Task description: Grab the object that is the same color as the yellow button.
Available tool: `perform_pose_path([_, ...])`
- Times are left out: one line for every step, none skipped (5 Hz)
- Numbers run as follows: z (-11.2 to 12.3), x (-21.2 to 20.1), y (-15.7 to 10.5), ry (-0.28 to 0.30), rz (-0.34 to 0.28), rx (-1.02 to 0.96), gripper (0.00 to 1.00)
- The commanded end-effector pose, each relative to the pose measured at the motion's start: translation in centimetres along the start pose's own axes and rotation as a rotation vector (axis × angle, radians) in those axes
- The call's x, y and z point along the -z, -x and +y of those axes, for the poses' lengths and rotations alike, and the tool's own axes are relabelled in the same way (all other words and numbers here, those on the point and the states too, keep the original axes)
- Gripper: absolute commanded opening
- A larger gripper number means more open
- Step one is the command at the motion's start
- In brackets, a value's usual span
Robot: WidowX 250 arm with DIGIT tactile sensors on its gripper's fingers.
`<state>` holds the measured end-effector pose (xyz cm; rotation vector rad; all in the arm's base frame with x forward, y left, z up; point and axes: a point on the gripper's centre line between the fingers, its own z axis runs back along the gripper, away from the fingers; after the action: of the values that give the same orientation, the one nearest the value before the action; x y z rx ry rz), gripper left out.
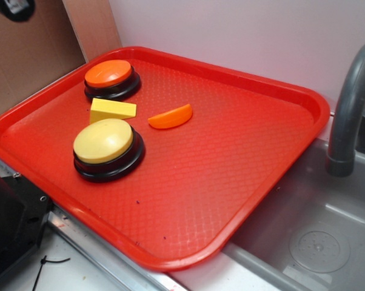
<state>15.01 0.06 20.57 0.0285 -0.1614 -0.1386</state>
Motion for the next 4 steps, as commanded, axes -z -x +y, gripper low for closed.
perform_pose_path([3.0,3.5,-1.5,-0.033,-0.024,0.098,1.0])
perform_pose_path([4.1,6.2,-1.7,-0.058,-0.019,0.069,1.0])
perform_pose_path([4.9,8.6,-1.7,-0.077,-0.009,0.0,1.0])
perform_pose_path([5.5,10.6,-1.9,-0.094,0.028,-0.061,1.0])
